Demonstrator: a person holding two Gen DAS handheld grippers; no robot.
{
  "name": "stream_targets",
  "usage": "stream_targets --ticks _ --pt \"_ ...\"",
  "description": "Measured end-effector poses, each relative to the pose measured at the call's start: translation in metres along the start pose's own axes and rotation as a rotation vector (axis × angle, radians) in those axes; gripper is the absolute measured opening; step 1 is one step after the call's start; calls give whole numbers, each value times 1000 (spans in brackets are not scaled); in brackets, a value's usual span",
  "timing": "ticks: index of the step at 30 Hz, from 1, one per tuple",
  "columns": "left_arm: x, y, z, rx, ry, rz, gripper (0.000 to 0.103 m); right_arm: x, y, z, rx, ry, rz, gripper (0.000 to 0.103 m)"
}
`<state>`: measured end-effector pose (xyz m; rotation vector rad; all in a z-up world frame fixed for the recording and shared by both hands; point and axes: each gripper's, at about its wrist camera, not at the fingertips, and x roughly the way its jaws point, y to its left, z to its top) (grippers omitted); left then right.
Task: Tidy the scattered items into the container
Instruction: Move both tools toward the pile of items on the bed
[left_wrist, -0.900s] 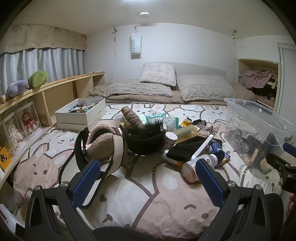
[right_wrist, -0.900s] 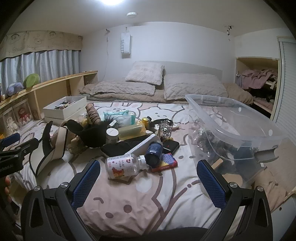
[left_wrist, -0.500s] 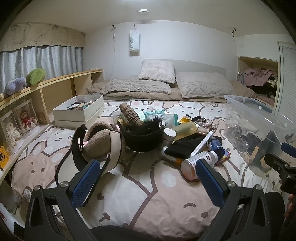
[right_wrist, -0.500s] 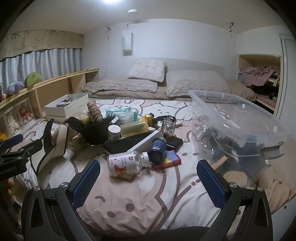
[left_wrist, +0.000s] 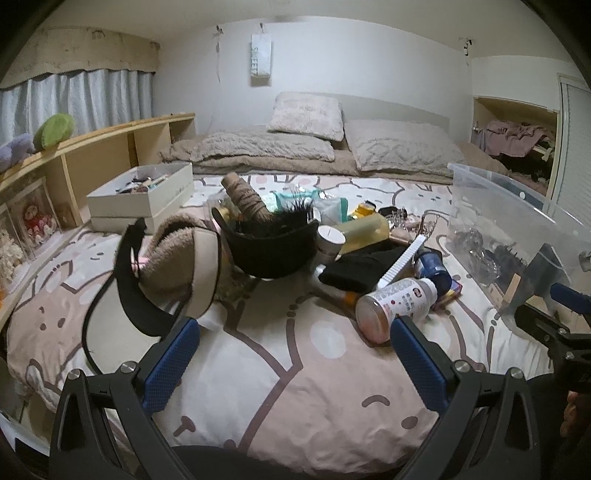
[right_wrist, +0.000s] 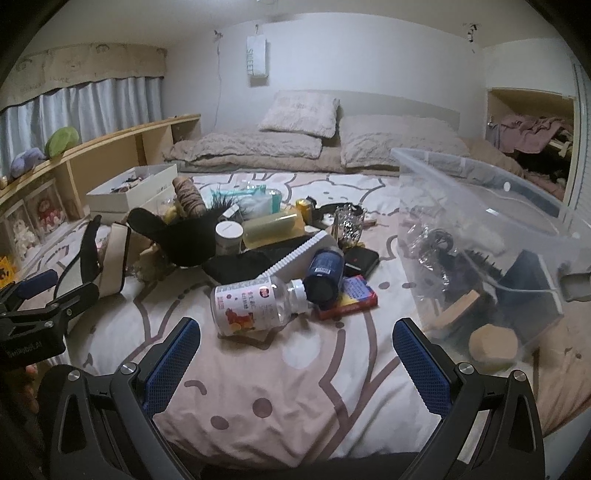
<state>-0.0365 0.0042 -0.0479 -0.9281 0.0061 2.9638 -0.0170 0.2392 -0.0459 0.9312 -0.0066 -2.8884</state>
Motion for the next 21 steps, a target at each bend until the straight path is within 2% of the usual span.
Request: stream_targets --ticks 12,21 --pt "36 6 -7 -36 59 -27 103 53 2 4 -17 74 64 103" --pt "57 -22 -20 27 65 -109 103 97 -13 27 17 98 80 103"
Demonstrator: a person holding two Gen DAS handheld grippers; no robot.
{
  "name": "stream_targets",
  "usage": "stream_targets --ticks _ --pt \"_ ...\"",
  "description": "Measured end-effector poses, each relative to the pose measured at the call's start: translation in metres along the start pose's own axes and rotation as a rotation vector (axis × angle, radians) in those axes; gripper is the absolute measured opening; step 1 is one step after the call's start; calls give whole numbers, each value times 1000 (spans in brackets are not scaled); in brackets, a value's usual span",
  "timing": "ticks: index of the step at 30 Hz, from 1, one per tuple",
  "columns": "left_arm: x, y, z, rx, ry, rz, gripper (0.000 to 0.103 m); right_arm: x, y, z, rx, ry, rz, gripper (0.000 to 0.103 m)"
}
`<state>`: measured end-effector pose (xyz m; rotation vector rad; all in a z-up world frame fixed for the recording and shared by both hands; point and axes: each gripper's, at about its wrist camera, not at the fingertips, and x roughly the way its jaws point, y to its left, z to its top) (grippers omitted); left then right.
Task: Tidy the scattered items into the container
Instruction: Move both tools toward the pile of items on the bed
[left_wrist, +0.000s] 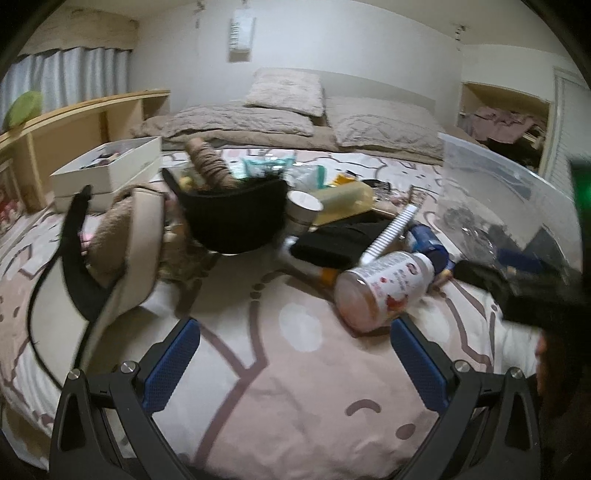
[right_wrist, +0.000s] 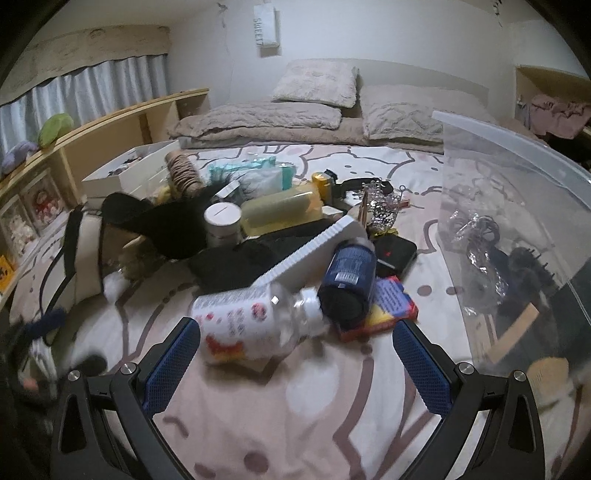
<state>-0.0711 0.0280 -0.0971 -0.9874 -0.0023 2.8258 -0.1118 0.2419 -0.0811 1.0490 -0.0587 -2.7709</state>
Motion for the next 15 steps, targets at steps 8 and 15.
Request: stream_targets --ticks 8,15 --pt "18 -28 -11 101 -17 -60 103 40 -28 17 51 44 -24 103" --pt "27 -40 -13 143 -20 -120 103 70 -39 31 63 110 -78 103"
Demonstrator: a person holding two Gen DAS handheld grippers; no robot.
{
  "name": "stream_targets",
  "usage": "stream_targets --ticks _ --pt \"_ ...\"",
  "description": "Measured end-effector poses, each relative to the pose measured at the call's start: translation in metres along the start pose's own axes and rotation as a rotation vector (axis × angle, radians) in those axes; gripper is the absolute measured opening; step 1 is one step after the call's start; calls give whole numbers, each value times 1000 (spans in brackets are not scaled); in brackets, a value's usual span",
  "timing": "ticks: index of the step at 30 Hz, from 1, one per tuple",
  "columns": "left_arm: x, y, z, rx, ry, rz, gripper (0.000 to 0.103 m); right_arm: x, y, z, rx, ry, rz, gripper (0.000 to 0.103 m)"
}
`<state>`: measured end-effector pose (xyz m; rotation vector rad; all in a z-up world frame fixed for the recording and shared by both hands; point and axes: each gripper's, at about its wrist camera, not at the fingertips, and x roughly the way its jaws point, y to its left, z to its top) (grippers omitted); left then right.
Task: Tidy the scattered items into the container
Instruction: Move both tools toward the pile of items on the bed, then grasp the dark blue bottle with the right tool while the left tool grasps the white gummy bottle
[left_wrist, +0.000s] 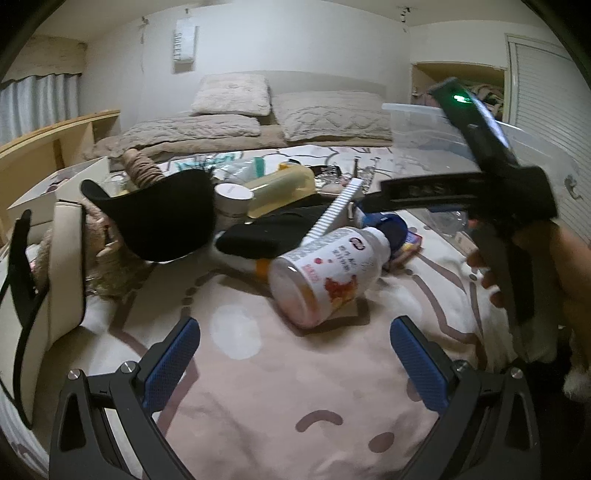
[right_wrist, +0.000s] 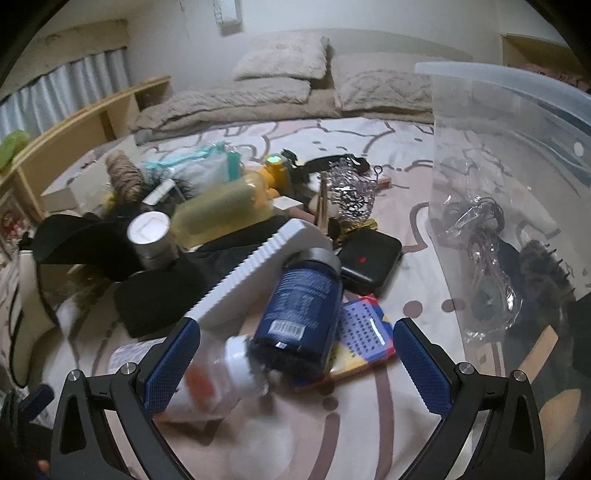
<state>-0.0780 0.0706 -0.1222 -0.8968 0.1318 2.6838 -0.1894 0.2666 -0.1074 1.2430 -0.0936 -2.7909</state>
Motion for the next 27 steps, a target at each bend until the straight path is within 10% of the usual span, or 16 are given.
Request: stream_targets --ticks 16,27 --pt "37 -19 36 373 -42 -66 103 38 -8 3 -25 79 -67 102" --pt "69 -41 28 724 -23 -124 103 34 -13 -3 21 78 31 62"
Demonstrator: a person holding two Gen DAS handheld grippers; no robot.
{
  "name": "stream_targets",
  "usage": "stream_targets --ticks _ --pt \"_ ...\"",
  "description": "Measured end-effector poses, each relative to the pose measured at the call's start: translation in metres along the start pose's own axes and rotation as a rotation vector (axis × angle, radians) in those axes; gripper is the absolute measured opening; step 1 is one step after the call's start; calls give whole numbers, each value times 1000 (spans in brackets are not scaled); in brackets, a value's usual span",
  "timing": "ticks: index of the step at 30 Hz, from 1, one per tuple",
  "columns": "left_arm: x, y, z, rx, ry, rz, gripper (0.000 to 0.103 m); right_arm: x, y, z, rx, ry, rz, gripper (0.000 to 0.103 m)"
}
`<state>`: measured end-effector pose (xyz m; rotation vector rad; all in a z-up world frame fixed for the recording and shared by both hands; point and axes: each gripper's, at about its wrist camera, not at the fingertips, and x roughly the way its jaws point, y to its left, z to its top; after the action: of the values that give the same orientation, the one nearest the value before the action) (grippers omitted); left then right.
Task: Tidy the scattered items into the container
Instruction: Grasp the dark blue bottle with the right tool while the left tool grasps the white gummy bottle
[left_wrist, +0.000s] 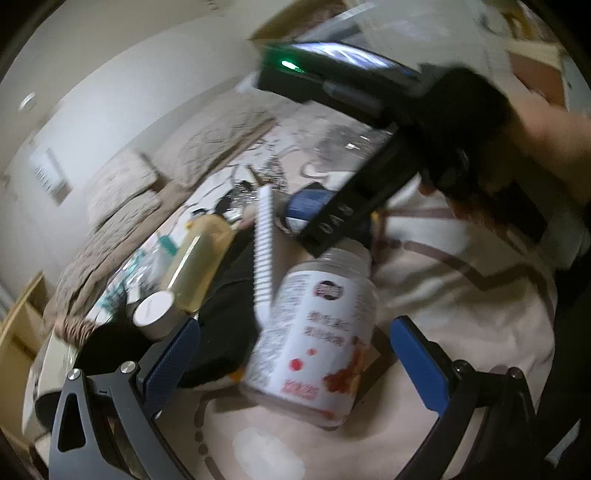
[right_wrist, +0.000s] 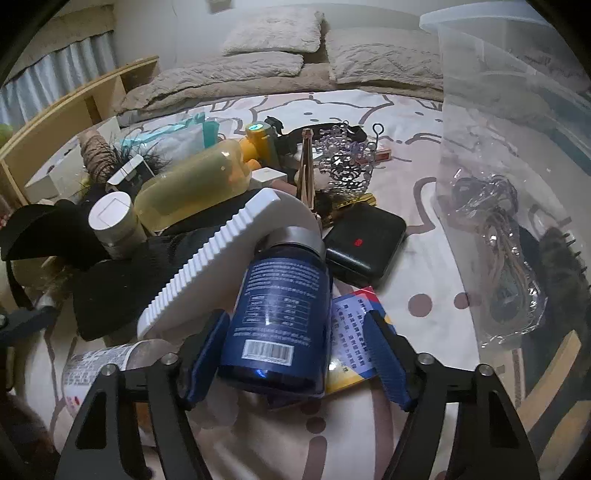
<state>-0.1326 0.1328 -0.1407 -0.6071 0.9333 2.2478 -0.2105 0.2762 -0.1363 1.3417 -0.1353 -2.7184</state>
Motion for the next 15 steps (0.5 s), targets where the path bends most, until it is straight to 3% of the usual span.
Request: stream_targets --ticks 1,3,7,9,11,15 --pt "2 -1 0 19 1 -12 103 0 0 0 4 -3 9 54" --pt "8 -3 0 55 12 -44 102 2 0 1 2 -6 4 53" --pt "22 -3 0 76 47 -103 84 6 0 1 -4 -4 4 53" --pt "27 -3 -1 73 58 -96 81 8 -1 2 -6 -4 7 53" --pt "27 -1 -2 52 54 -76 75 7 -2 1 -6 -9 15 53" --pt "19 9 -4 -56 55 -83 75 3 -7 -1 18 -16 46 53"
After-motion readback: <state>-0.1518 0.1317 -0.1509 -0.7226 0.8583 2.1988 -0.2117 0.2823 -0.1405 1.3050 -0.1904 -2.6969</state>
